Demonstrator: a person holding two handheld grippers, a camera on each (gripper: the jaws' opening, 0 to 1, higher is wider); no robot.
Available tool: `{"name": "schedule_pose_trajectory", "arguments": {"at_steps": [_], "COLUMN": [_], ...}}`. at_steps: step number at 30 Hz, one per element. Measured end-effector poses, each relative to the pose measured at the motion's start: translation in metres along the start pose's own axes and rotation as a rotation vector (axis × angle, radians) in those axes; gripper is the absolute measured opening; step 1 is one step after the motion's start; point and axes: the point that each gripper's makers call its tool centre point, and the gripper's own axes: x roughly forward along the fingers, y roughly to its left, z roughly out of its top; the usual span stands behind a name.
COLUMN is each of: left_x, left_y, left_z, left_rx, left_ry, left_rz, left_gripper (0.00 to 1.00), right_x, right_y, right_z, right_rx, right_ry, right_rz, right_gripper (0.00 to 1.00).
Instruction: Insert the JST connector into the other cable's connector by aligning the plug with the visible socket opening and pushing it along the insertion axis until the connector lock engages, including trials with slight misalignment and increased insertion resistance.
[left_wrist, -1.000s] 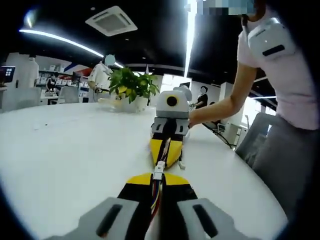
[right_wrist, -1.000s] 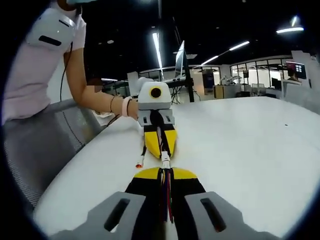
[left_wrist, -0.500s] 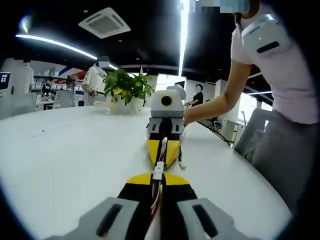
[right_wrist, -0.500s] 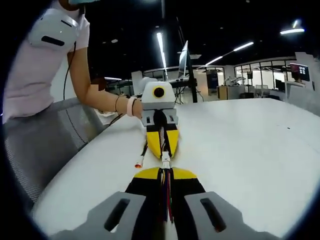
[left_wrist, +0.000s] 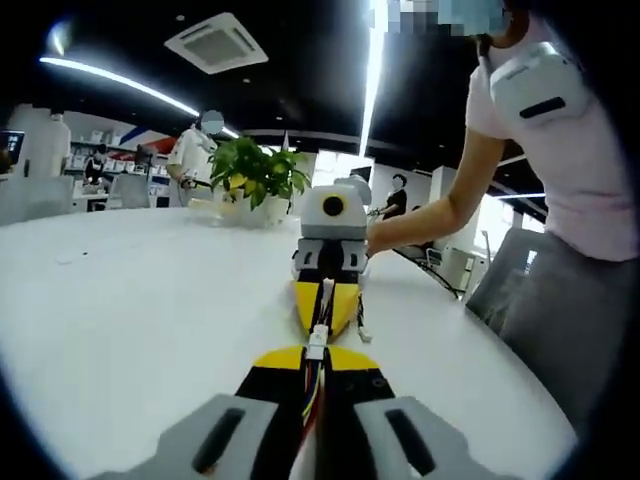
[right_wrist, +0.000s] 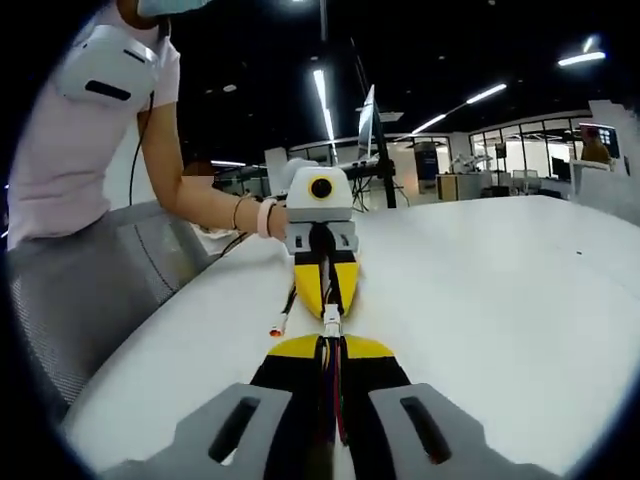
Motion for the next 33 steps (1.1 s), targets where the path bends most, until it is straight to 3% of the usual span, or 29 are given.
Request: {"name": "schedule_pose_trajectory", "arguments": {"at_steps": [12,30,33], "left_x": [0.0003,0.0018,0.0030], "left_y": [-0.0015,-0.0030,-0.0028], "left_z": [0.0034,0.0076,0.0044], "left_rx": [0.011,0.022,0.029], "left_ry": [-0.016,-0.044,-0.026], "left_rz": [-0.012,-0.047,-0.052], "left_gripper": [0.00,0.00,0.00], "right_x": [0.0023,-0.0014,-0.0005], "right_y": [-0.0007,0.0016,0.0021], "right_z": [0.0019,0.0068,0.0035], "right_rx": [-0.011,0.021,0.028], "right_ry": [0.004,-0.041,-0.029], "right_rz": [0.011,0.034,0.036], "right_gripper": [0.03,0.02,0.02]}}
